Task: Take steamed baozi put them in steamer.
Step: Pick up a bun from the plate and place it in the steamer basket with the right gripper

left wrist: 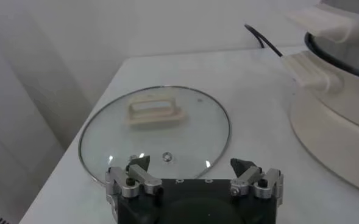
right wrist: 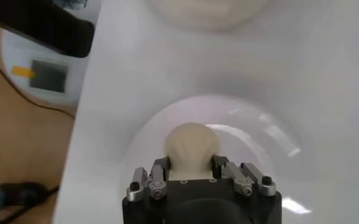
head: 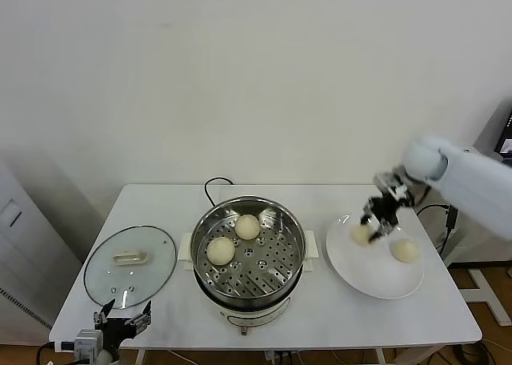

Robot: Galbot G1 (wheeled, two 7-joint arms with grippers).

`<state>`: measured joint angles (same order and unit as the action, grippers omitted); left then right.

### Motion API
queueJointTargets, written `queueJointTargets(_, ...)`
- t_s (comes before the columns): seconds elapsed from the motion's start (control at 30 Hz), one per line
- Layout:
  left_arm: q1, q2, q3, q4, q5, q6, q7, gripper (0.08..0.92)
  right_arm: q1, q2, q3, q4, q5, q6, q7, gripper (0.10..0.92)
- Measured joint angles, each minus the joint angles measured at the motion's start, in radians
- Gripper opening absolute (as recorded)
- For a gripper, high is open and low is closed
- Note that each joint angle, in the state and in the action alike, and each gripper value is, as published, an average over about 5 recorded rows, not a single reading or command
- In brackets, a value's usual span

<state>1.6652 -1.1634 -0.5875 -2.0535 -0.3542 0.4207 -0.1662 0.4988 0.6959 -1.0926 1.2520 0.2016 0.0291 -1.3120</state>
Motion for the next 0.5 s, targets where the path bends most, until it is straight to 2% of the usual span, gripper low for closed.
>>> queueJointTargets(0.5, 0.002, -0.001, 0.011, -0.008, 0.0, 0.0, 0.0, 0.823, 0.126, 0.221, 0.017, 0.119, 0.016, 0.284, 0.053, 0.458)
